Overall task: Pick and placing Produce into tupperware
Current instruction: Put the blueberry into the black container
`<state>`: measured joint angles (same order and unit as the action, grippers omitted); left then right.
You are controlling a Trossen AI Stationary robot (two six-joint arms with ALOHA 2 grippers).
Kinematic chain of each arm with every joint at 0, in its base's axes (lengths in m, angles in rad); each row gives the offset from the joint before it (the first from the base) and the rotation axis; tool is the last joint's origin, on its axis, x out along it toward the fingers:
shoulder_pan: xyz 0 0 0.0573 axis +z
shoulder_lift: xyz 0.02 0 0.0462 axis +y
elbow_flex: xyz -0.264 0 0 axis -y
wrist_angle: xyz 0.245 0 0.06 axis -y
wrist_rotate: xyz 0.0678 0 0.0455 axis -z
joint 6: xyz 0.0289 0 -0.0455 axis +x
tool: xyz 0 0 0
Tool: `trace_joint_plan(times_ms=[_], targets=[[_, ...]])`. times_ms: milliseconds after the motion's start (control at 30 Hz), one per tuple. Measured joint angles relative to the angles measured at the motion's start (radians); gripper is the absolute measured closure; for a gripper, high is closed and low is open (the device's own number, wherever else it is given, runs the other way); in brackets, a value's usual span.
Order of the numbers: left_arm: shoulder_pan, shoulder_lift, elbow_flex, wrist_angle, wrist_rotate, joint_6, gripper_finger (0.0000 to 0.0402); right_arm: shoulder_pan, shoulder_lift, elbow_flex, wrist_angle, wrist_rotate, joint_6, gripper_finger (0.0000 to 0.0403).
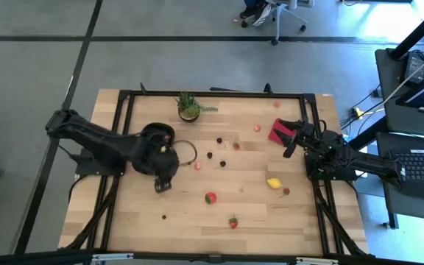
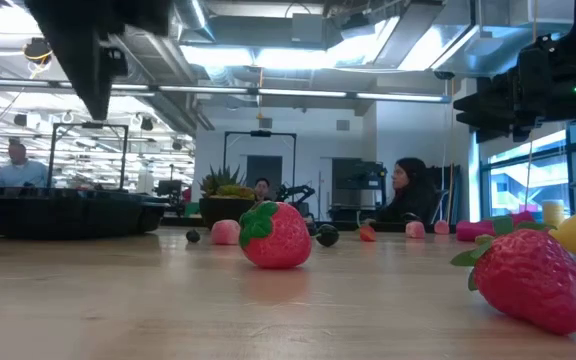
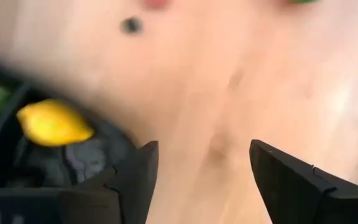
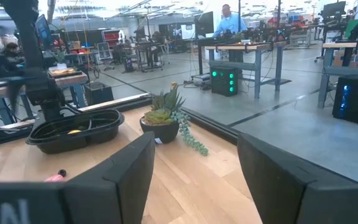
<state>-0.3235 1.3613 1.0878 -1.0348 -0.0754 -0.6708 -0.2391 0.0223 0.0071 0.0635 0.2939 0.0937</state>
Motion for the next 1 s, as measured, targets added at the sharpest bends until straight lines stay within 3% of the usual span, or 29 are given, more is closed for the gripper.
trace_joint_plan(times_ms=[100, 367, 533, 633, 1000], targets=[[-0.117, 0.0, -0.005, 0.069, -0.055, -0.039, 0.0162, 0.0, 0.0, 0.0, 0.0, 0.0, 0.001, 0.0171], [-0.378, 0.003, -0.129, 0.462, -0.332, -0.234, 0.0162, 0.0, 0.0, 0.0, 0.0, 0.0, 0.002, 0.0171], [-0.492, 0.019, -0.222, 0.572, -0.46, -0.402, 0.0162, 0.0, 0.0, 0.0, 0.0, -0.001, 0.009, 0.0171], [-0.549, 0.052, -0.268, 0.636, -0.527, -0.426, 0.0162, 0.0, 0.0, 0.0, 0.0, -0.003, 0.01, 0.0171], [-0.639, 0.296, -0.286, 0.696, -0.533, -0.449, 0.0162, 0.0, 0.0, 0.0, 0.0, -0.003, 0.03, 0.0171]])
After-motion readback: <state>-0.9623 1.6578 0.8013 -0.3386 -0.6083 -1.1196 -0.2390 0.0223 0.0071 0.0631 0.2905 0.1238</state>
